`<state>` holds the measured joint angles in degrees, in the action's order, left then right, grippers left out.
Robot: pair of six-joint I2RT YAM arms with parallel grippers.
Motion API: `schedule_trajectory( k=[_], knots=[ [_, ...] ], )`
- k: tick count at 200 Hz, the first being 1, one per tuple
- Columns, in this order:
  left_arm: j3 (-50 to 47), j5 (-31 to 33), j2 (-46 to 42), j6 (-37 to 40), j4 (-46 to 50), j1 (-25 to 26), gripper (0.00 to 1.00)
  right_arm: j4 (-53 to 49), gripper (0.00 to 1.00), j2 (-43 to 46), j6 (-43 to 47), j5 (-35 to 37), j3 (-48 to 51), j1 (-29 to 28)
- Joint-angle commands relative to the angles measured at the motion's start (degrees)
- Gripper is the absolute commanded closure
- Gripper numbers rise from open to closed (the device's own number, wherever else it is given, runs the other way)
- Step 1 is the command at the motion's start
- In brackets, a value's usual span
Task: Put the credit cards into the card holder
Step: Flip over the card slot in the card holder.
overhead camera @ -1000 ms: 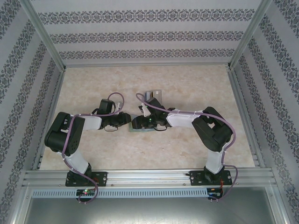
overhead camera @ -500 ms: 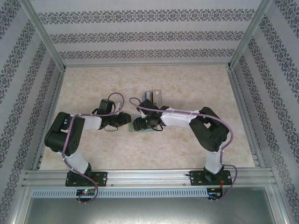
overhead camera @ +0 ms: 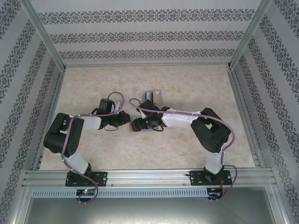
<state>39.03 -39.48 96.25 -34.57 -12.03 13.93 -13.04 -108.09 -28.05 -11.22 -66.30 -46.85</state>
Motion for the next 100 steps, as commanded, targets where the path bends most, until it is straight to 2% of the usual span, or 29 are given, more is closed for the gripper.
schedule_trajectory(
  k=[1,31,48,78,100],
  knots=[
    [-0.1,-1.4,-0.7,0.6,-1.0,0.7,0.92,-4.2,0.23,-3.0,1.6,4.1,-3.2,-1.4],
    [0.0,-2.0,-0.4,0.4,-1.5,0.7,1.0,-5.1,0.24,-4.4,1.7,5.1,-4.4,-1.8],
    [0.0,-2.0,-0.3,0.4,-1.6,0.7,1.0,-5.7,0.25,-4.6,1.7,6.2,-4.6,-1.8],
    [0.0,-2.2,-0.2,0.3,-1.6,0.6,1.0,-5.9,0.37,-4.7,1.4,6.6,-4.4,-1.4],
    [0.1,-2.1,-0.2,0.4,-1.6,0.6,1.0,-5.2,0.42,-4.5,1.1,6.1,-3.9,-1.1]
  ],
)
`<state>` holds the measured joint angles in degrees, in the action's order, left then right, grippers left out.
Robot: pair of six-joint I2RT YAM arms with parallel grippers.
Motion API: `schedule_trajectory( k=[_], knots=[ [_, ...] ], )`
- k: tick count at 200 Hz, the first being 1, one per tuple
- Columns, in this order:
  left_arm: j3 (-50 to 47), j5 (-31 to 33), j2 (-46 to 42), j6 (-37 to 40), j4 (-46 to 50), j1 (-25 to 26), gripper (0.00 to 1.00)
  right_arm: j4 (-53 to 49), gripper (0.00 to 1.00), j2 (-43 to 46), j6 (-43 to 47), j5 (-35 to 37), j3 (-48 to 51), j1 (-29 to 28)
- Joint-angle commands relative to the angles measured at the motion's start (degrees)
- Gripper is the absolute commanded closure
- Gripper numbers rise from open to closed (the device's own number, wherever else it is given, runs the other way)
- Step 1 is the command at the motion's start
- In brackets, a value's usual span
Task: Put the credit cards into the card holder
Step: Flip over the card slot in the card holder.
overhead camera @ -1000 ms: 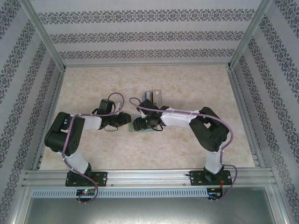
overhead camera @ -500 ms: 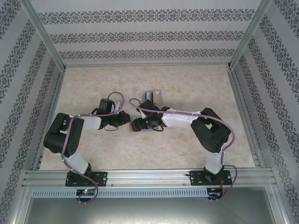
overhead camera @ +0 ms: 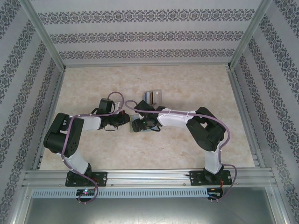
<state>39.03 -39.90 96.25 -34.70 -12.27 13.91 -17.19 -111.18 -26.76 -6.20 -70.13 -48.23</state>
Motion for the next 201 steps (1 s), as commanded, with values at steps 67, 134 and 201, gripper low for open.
schedule_trajectory(
  k=[67,134,201],
  knots=[
    [-1.0,-1.5,-1.4,-0.4,-2.7,0.1,0.69,8.1,0.57,0.6,-3.1,-7.0,5.1,3.7],
    [-3.0,-3.7,-1.7,-2.9,-8.4,0.0,0.48,14.5,0.61,1.8,-6.0,-10.5,9.3,5.4],
    [-5.5,-4.0,-4.1,-4.2,-13.4,-0.2,0.38,16.6,0.63,1.5,-7.3,-11.4,10.8,6.4]
  ],
)
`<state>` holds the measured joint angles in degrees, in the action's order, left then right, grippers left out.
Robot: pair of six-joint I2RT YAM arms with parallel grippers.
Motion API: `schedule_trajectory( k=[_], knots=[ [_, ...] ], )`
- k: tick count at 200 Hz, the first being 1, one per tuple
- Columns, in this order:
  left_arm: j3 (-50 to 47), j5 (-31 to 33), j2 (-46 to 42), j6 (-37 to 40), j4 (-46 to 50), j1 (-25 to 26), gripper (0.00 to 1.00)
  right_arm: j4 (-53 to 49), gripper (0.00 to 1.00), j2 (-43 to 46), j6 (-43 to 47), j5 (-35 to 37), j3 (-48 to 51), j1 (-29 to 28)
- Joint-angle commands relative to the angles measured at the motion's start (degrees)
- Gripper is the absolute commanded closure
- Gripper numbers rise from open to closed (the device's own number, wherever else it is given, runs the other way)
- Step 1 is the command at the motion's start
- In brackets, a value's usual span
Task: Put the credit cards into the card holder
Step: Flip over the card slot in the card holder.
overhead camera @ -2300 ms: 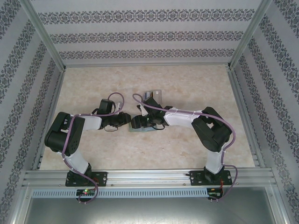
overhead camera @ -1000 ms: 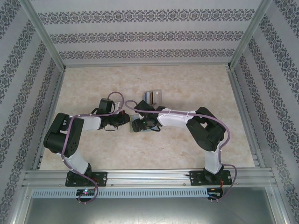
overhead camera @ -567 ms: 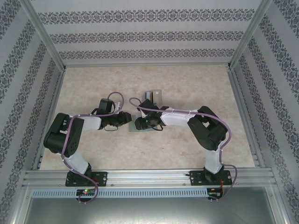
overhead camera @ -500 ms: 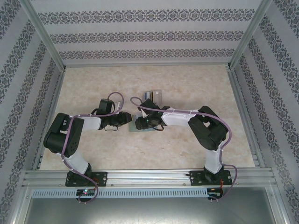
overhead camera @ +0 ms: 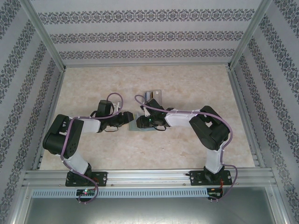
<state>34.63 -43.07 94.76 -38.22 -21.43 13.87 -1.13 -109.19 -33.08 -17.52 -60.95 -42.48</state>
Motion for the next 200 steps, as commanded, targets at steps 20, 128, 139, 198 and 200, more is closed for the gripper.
schedule_trajectory(
  k=[20,128,139,198,200],
  knots=[
    [-0.9,-0.7,-2.7,0.0,-3.3,-0.2,0.43,0.6,0.63,-0.5,-1.3,-0.1,1.7,0.8],
    [2.9,0.6,2.1,2.5,4.0,-0.1,1.0,1.3,0.56,4.1,-1.1,4.8,4.3,1.0],
    [3.1,0.8,1.9,3.0,4.7,-0.1,1.0,0.1,0.52,6.8,-0.8,9.7,5.7,0.9],
    [3.5,0.6,1.7,3.4,5.2,-0.1,1.0,-15.7,0.45,15.0,-4.4,33.2,8.3,2.5],
    [3.5,0.7,1.7,3.5,5.2,-0.1,1.0,-15.6,0.45,15.3,-4.4,33.2,8.5,2.6]
  ],
)
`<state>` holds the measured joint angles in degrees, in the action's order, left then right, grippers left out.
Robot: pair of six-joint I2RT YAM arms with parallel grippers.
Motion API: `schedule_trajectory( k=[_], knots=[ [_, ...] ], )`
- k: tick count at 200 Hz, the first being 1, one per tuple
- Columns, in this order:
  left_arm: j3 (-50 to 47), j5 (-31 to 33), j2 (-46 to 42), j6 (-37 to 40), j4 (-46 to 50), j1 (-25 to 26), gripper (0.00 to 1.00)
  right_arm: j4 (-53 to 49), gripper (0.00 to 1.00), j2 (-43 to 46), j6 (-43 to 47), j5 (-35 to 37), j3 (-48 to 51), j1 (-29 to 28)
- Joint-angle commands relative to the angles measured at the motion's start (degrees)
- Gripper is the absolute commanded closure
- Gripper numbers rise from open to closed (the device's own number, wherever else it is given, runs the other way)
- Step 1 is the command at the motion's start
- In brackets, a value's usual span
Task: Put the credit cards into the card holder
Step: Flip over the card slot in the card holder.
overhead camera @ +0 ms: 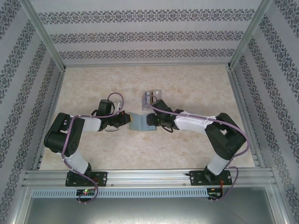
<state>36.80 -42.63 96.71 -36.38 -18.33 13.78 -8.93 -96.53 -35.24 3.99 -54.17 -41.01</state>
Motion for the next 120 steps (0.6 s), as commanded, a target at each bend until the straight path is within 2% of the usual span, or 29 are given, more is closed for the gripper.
schedule_trajectory(
  k=[1,29,67,78,99,120],
  knots=[
    [1.3,0.3,-0.2,1.7,2.1,0.0,1.0,-7.8,0.45,2.8,-2.2,11.7,1.8,1.1],
    [1.3,0.2,-0.3,1.9,2.4,0.0,1.0,-6.2,0.44,7.0,-0.1,8.8,1.6,0.8],
    [1.5,0.5,-0.6,2.5,2.7,0.0,1.0,-2.0,0.45,8.9,5.1,-6.5,-3.2,4.6],
    [1.6,0.4,-0.7,2.5,2.8,0.0,1.0,-4.0,0.44,6.8,5.5,-6.8,-6.7,5.6],
    [1.3,0.9,-1.2,2.9,2.8,0.0,1.0,-9.2,0.4,1.1,8.5,-2.9,-14.8,5.9],
    [1.3,1.3,-1.2,3.2,3.4,0.0,1.0,-9.0,0.4,-2.7,7.9,-5.3,-19.4,7.7]
  ],
)
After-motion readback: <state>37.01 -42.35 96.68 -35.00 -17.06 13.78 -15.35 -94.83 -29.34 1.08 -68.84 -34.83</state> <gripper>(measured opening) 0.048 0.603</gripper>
